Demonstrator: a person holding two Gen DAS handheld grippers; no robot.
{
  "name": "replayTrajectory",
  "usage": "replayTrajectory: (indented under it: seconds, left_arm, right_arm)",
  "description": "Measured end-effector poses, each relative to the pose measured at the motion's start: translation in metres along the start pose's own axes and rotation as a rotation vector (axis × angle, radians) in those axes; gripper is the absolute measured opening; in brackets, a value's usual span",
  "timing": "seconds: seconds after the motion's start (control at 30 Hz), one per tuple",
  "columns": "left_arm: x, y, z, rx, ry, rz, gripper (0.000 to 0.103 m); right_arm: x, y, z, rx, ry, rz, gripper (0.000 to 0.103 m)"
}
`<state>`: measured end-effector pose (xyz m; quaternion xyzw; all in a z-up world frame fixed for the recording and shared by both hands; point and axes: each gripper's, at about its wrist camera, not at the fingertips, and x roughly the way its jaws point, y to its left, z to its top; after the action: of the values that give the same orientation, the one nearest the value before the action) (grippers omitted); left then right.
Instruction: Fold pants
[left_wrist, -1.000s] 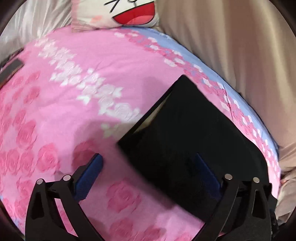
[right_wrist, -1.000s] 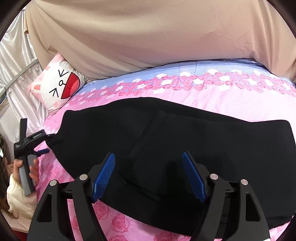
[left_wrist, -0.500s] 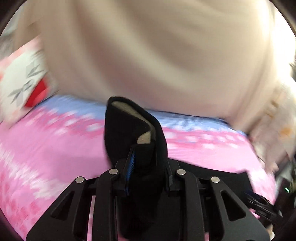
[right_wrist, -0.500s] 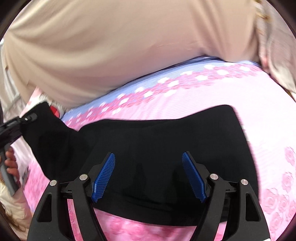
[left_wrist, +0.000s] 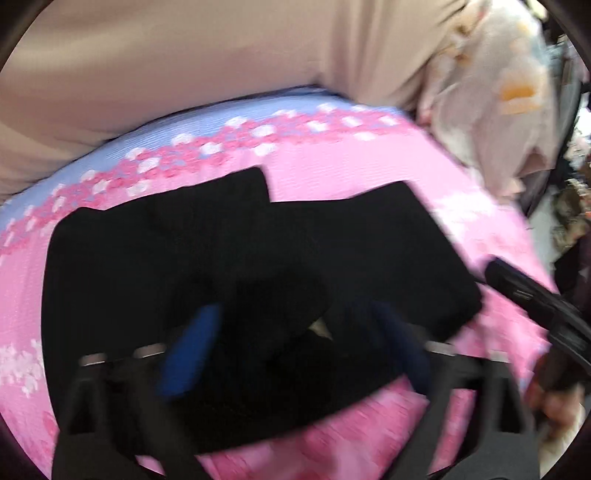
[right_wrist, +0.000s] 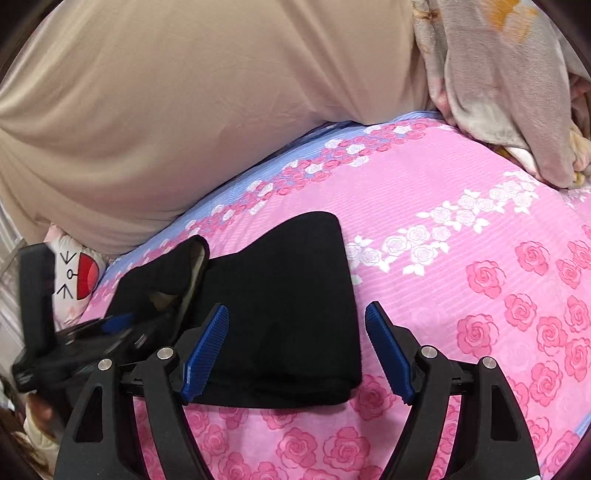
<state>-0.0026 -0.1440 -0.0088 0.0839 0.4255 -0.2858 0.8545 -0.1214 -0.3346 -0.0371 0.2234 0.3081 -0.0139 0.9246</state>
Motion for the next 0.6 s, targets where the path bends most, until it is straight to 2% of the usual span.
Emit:
replayTrajectory:
  seconds: [0.07,0.17,0.2,0.27,0.33,0.43,0.47,0.5,0.57,0.6]
  left_arm:
    - [-0.025,0.0,-0.005,0.028,-0.052,0.002,0.097]
    - [-0.057,0.01,-0.01,0.042,-0.108,0.08,0.097]
    - [-0.066,0.02,-0.011,0.028,-0.125,0.115,0.098]
    - [-0.075,0.041,-0.011,-0.008,-0.141,0.185,0.098]
    - [-0.081,0.068,-0.014,-0.061,-0.145,0.265,0.098]
    - [-0.084,0.107,-0.021,-0.151,-0.127,0.338,0.098]
    - [-0.087,0.117,-0.025,-0.173,-0.124,0.35,0.098]
    - [-0.088,0.13,-0.029,-0.204,-0.118,0.365,0.098]
    - [-0.09,0.15,-0.032,-0.246,-0.113,0.386,0.098]
    - [-0.09,0.156,-0.033,-0.261,-0.111,0.39,0.098]
  right_arm:
    - [0.004,0.007,0.003,0.005,0.014,0.07,0.075]
    - [0.016,0.029,0.005,0.001,0.054,0.187,0.079]
    - [0.027,0.042,0.005,-0.015,0.089,0.241,0.084]
    - [0.047,0.064,0.003,-0.045,0.157,0.3,0.085]
    - [0.069,0.081,-0.001,-0.066,0.222,0.32,0.085]
    - [0.1,0.096,-0.009,-0.04,0.315,0.324,0.085]
    - [0.106,0.099,-0.012,-0.028,0.327,0.328,0.081]
    - [0.108,0.105,-0.014,-0.041,0.308,0.334,0.055]
    - [0.112,0.122,-0.018,-0.09,0.321,0.327,0.027]
    - [0.113,0.125,-0.019,-0.09,0.319,0.337,0.019]
